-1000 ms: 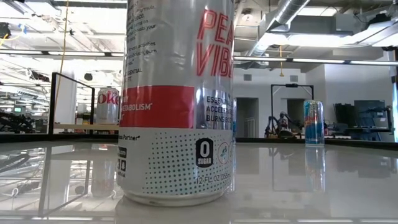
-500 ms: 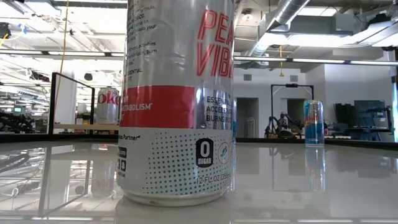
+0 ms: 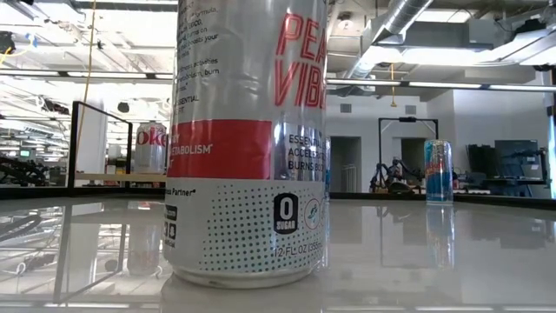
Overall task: Place canned beverage on shelf
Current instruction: Move the silver soda can to the middle of the table
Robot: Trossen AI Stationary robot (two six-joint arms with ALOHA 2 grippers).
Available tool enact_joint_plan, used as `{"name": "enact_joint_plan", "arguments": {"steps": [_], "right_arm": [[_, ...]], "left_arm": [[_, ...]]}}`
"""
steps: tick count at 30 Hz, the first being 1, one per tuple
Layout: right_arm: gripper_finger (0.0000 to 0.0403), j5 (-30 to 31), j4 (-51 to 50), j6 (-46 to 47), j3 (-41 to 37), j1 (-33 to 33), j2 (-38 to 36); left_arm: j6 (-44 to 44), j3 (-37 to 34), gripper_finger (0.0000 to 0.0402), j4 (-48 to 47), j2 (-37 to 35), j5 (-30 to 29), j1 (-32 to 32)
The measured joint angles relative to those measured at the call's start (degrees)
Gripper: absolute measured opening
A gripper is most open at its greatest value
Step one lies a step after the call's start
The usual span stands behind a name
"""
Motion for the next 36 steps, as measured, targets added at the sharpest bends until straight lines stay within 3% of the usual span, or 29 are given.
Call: {"name": "enact_joint_plan", "arguments": {"steps": [6, 14, 18, 26, 32, 36], "right_arm": [[0.0387, 0.42, 1.15, -0.31, 0.00, -0.29, 0.31], [0.0294, 0.81, 0.85, -1.66, 0.04, -0.31, 0.27], [0.0292, 3.11, -0.09, -4.73, 0.04, -1.39, 0.26], [0.0292, 7.10, -2.45, -21.64, 1.28, -9.80, 0.32], [0.0291, 13.66, -4.06, -37.46, 5.73, -20.29, 0.38], [0.0291, 14.80, -3.77, -49.49, 7.91, -28.84, 0.33]], "left_arm": [[0.05, 0.01, 0.0000, -0.66, 0.00, 0.00, 0.00], [0.08, 0.01, 0.0000, -1.44, 0.02, 0.00, 0.00], [0.56, 0.01, 0.0000, -1.42, 0.01, -0.02, -0.01], [1.17, 0.01, 0.0000, -0.37, 0.00, -0.44, -0.02], [1.50, 0.01, 0.0000, -0.40, 0.00, -0.44, -0.02], [1.10, 0.01, 0.0000, -0.85, 0.00, -0.46, -0.02]]}}
